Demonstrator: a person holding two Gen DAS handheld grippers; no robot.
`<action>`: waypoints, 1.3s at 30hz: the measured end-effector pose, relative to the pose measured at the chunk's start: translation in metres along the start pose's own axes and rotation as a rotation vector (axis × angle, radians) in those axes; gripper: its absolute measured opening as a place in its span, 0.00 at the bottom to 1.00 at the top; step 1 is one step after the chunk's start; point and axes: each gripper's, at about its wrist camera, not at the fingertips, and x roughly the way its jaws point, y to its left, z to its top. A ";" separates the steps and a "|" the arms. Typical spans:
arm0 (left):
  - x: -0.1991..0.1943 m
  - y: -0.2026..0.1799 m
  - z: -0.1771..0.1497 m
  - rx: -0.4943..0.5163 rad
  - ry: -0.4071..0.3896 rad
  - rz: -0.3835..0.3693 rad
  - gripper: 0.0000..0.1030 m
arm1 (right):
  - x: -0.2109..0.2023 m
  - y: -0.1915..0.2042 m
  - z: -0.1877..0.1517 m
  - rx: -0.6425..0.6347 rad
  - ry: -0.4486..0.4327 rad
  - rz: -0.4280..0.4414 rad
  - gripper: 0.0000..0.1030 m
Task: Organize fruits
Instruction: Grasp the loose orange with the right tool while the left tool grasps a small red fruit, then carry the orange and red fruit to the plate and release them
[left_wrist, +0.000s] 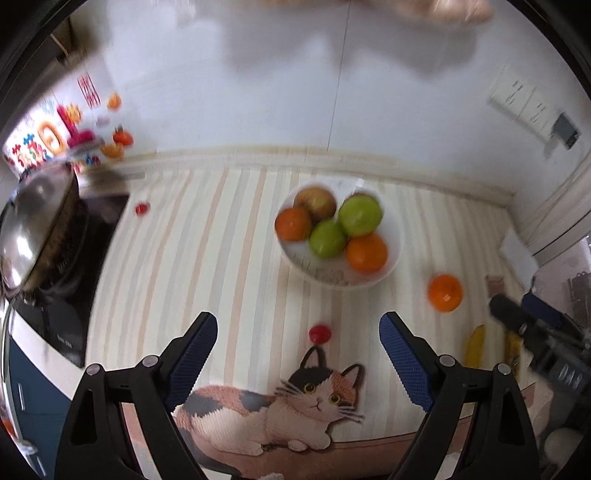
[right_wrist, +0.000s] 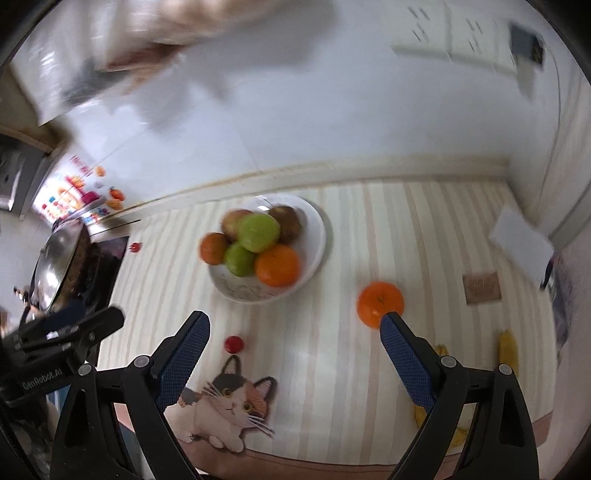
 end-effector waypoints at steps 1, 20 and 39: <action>0.008 -0.001 -0.002 -0.002 0.015 0.004 0.87 | 0.013 -0.010 0.000 0.012 0.026 -0.014 0.89; 0.170 -0.025 -0.022 -0.027 0.365 -0.017 0.71 | 0.167 -0.094 0.015 0.182 0.236 -0.092 0.75; 0.151 -0.006 -0.008 -0.090 0.323 -0.119 0.27 | 0.172 -0.023 0.011 0.042 0.228 0.007 0.65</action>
